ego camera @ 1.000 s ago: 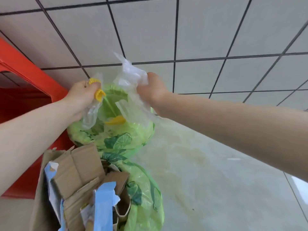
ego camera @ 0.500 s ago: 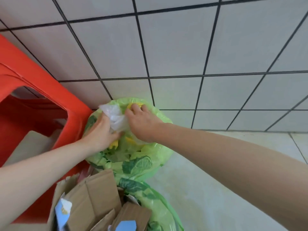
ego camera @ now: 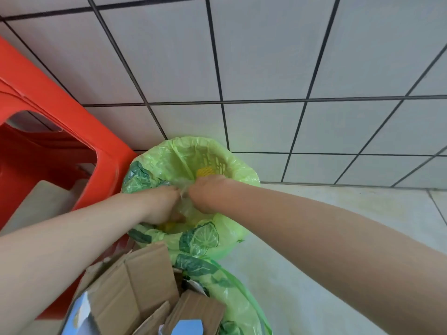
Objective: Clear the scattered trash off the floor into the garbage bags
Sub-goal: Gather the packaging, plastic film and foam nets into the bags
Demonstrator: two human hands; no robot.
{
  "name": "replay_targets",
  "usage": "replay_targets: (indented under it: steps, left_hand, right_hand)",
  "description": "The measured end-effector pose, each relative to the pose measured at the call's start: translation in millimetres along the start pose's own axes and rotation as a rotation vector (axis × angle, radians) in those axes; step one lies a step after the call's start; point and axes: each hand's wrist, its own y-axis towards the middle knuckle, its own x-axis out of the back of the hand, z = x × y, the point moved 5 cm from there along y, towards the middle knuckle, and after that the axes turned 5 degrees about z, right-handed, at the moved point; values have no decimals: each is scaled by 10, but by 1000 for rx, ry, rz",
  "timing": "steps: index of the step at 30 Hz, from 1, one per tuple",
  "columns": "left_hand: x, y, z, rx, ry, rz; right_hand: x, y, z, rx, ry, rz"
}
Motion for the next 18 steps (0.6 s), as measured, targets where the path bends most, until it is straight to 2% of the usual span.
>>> replay_targets:
  steps: [3, 6, 9, 13, 18]
  left_hand:
    - [147, -39, 127, 42, -145, -14]
    - [322, -162, 221, 95, -163, -24]
    - [582, -248, 168, 63, -192, -153]
    - [897, -339, -182, -20, -234, -325]
    - [1102, -353, -934, -153, -235, -337]
  right_hand:
    - [124, -192, -82, 38, 49, -145]
    - [164, -454, -208, 130, 96, -335]
    - [63, -712, -365, 154, 180, -446]
    - [-114, -1071, -577, 127, 371, -582]
    - [-551, -1633, -899, 45, 513, -622]
